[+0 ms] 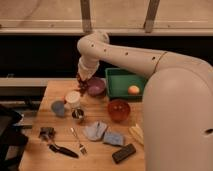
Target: Place grapes in paper cup
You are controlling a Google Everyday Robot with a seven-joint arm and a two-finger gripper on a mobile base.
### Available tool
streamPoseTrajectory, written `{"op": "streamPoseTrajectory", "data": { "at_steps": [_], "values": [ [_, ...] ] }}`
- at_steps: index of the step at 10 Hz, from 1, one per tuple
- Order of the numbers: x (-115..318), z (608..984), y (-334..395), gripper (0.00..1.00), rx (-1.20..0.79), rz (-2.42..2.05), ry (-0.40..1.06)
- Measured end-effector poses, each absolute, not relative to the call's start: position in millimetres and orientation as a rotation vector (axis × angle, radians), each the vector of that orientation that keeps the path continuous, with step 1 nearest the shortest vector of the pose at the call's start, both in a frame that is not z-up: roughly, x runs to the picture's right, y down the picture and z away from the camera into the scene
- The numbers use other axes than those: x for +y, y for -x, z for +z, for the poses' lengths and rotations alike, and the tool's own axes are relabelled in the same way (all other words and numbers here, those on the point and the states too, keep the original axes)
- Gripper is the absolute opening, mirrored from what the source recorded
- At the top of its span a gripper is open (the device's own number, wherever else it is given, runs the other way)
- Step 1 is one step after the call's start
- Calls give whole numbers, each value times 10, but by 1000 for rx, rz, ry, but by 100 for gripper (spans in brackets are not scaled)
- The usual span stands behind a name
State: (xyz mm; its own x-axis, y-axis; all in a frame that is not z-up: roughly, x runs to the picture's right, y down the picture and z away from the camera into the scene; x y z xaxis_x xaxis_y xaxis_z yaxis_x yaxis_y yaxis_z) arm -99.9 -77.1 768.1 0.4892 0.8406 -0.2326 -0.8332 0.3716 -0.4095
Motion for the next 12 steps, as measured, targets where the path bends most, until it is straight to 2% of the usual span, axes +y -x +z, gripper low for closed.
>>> {"op": "streamPoseTrajectory", "data": {
  "at_steps": [5,12],
  "values": [
    [-878,7540,1230,0,-66,1021,476],
    [-548,7711,1428,0,-68,1002,544]
  ]
}}
